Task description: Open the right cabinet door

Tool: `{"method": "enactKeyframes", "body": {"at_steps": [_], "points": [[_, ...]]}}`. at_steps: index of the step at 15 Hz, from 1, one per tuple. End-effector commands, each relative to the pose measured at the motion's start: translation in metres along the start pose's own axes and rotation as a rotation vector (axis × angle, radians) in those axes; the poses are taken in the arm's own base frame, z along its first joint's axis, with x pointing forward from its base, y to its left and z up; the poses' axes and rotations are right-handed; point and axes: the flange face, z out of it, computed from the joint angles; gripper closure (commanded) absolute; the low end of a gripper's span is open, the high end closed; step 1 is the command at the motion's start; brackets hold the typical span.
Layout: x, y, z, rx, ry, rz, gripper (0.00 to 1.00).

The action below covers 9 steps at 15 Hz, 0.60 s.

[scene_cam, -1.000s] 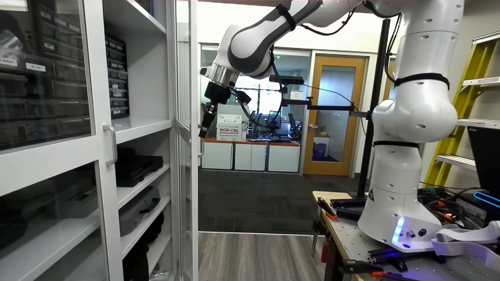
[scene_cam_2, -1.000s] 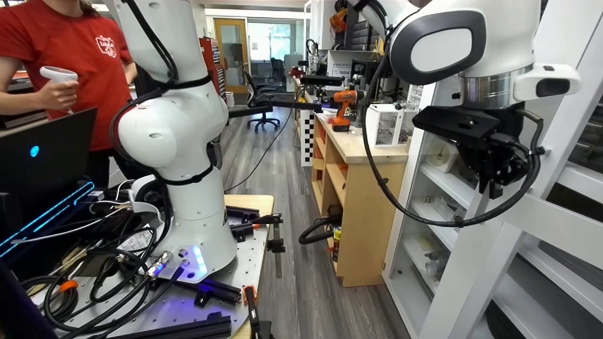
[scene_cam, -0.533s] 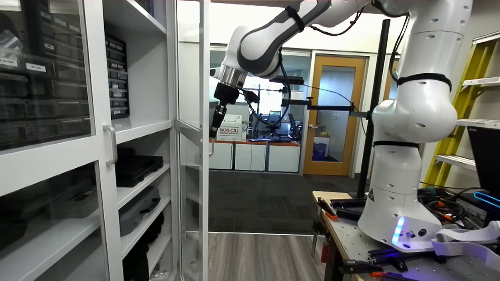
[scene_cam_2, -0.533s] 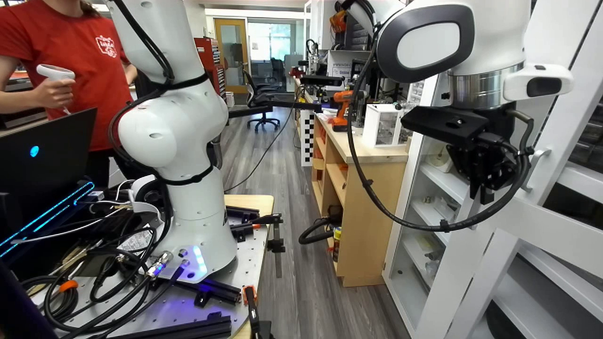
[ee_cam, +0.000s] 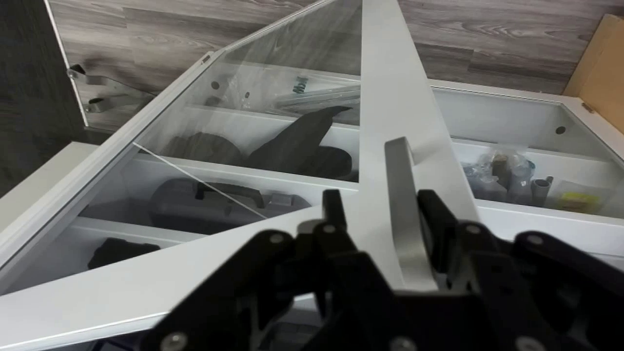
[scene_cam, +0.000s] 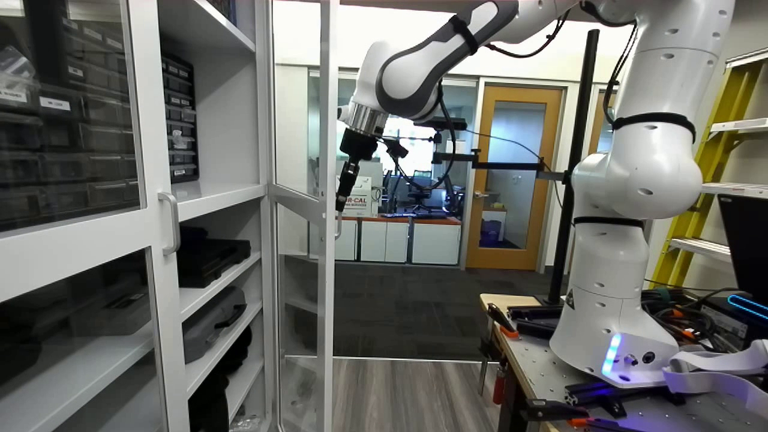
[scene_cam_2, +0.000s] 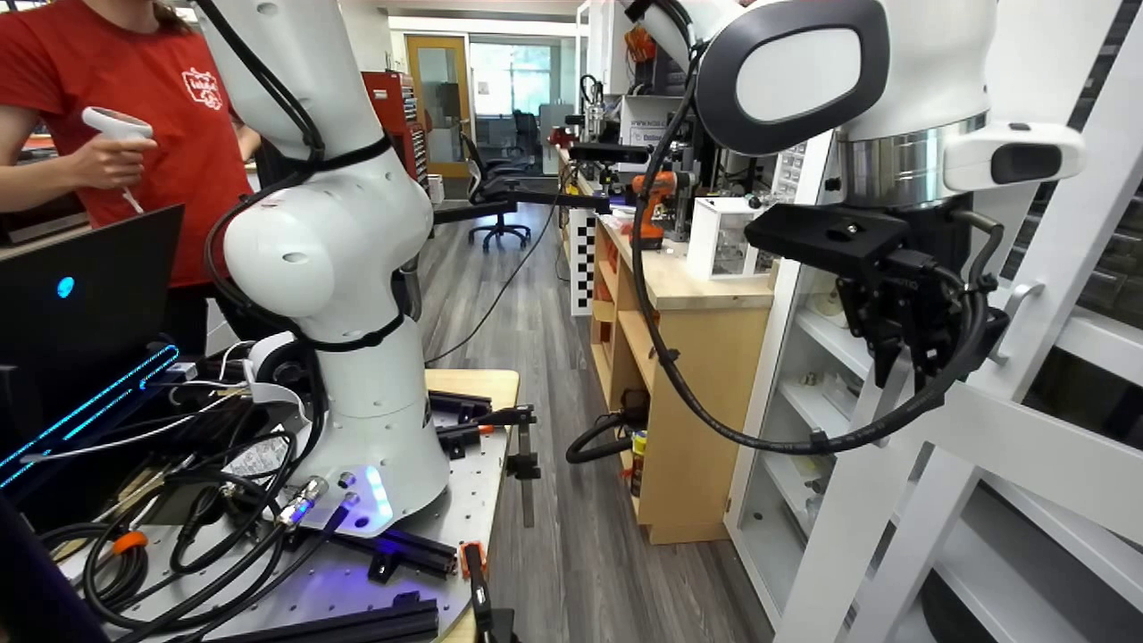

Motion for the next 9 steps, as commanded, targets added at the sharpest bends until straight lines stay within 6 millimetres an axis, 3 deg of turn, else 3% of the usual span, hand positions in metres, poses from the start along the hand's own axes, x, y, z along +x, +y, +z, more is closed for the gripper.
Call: {"method": "enactKeyframes", "body": {"at_steps": [1, 5, 9], "points": [[-0.009, 0.029, -0.012, -0.087, 0.000, 0.066, 0.27], [-0.006, 0.020, -0.010, -0.104, -0.028, 0.062, 0.00], [0.000, 0.009, -0.009, -0.057, -0.049, 0.019, 0.00]]}}
